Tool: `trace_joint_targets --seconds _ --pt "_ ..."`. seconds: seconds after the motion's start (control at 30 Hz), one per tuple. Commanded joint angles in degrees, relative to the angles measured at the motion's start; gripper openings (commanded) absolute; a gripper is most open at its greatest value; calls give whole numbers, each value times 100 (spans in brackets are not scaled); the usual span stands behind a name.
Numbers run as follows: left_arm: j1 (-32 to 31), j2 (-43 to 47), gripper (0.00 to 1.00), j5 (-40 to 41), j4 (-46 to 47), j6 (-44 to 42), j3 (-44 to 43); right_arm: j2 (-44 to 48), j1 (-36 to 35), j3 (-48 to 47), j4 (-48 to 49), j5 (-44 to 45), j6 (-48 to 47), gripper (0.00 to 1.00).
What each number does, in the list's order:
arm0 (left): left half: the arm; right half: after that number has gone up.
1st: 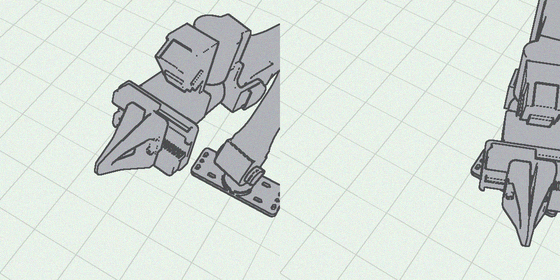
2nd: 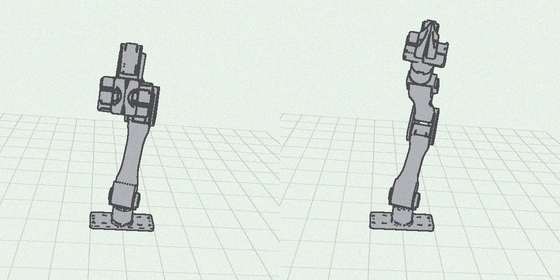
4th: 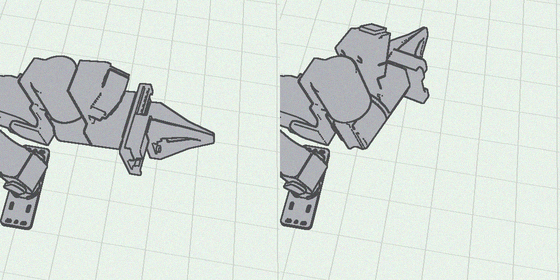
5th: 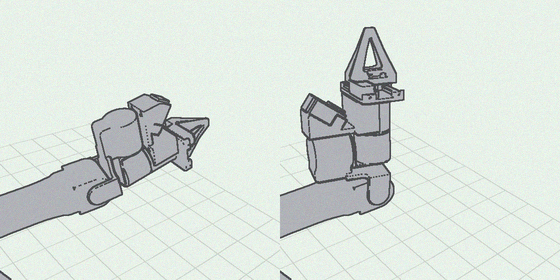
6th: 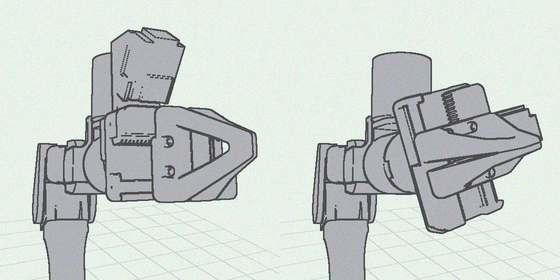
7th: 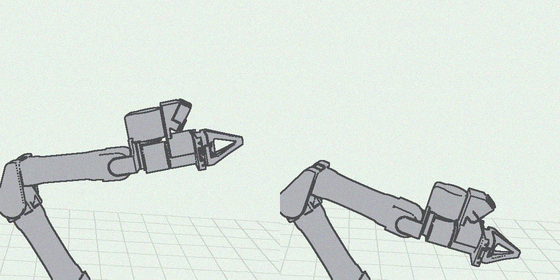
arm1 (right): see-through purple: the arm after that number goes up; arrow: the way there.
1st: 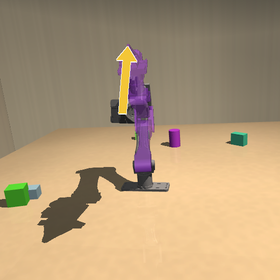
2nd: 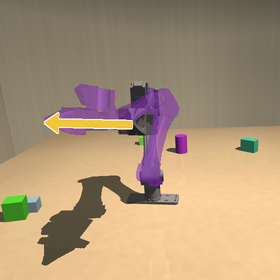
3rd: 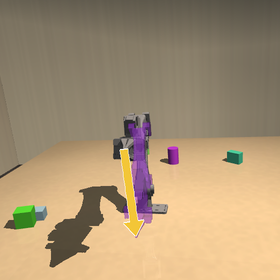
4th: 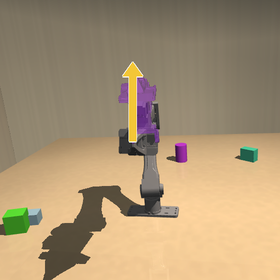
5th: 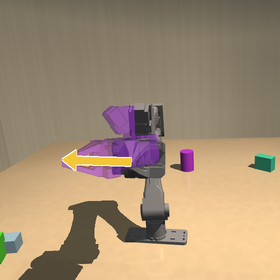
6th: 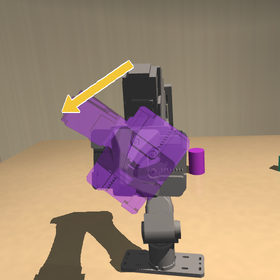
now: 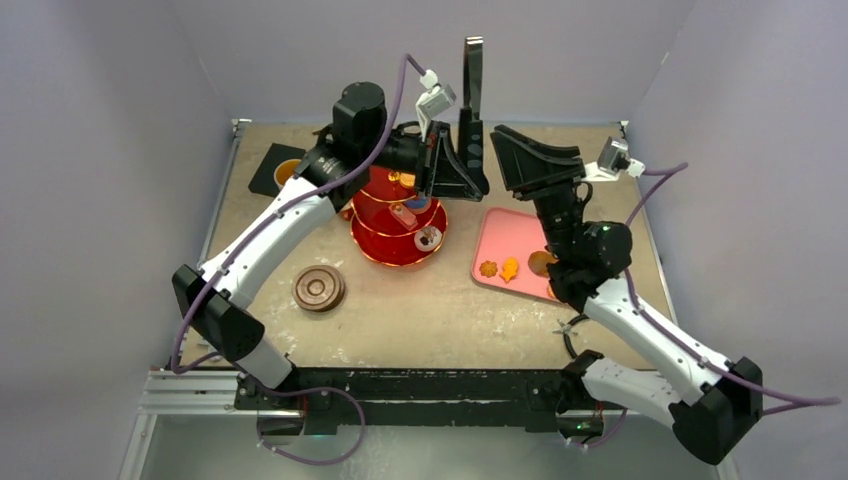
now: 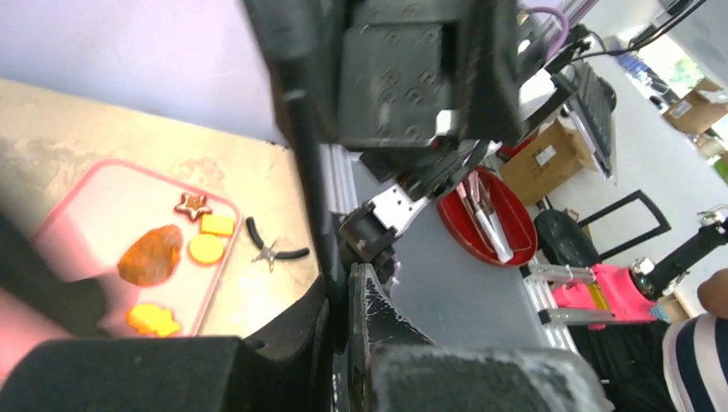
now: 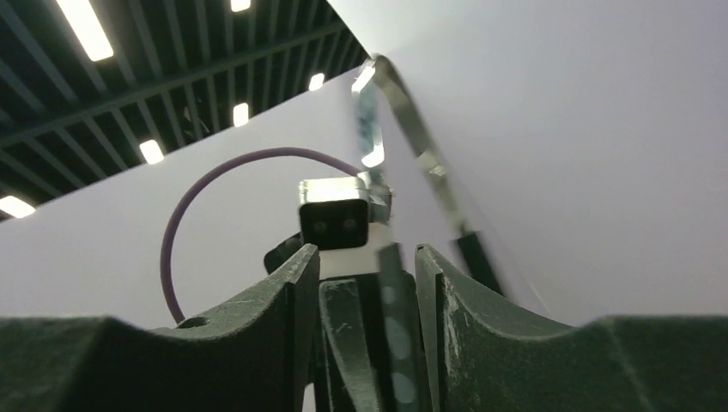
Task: Serve the afternoon tea
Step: Adjust the clamp.
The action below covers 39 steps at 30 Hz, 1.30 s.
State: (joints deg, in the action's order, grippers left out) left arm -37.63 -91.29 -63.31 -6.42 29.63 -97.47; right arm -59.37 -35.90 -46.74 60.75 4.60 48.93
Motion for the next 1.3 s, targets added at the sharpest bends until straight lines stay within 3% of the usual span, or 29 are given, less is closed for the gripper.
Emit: trace_joint_targets --seconds 0.0,0.1,0.27,0.37,0.57,0.67,0.8,1.27 --pt "223 -67 0 -19 -1673 -1562 -748 562 171 -494 -1301 -502 -738 51" --pt "230 -264 0 7 -2815 -2448 -1239 755 396 -788 -2227 -1023 -1096 57" --pt "220 -444 0 31 -3996 -3644 -1739 610 687 -2009 -4303 -1841 -2294 79" --pt "133 -715 0 7 -5155 -4557 -2290 466 952 -2733 -5256 -2737 -3027 96" --pt "-79 -902 0 227 -6790 -6088 -2893 -217 1348 -4007 -7154 -4744 -4410 99" --pt "-80 -877 0 376 -7236 -6554 -2999 -234 1363 -4168 -7518 -5296 -4759 99" --pt "-84 -761 0 510 -7485 -6835 -2939 -140 1381 -4099 -7848 -5245 -5234 99" --pt "-79 -598 0 389 -7586 -6841 -2848 -571 1494 -3484 -7184 -6081 -5455 99"
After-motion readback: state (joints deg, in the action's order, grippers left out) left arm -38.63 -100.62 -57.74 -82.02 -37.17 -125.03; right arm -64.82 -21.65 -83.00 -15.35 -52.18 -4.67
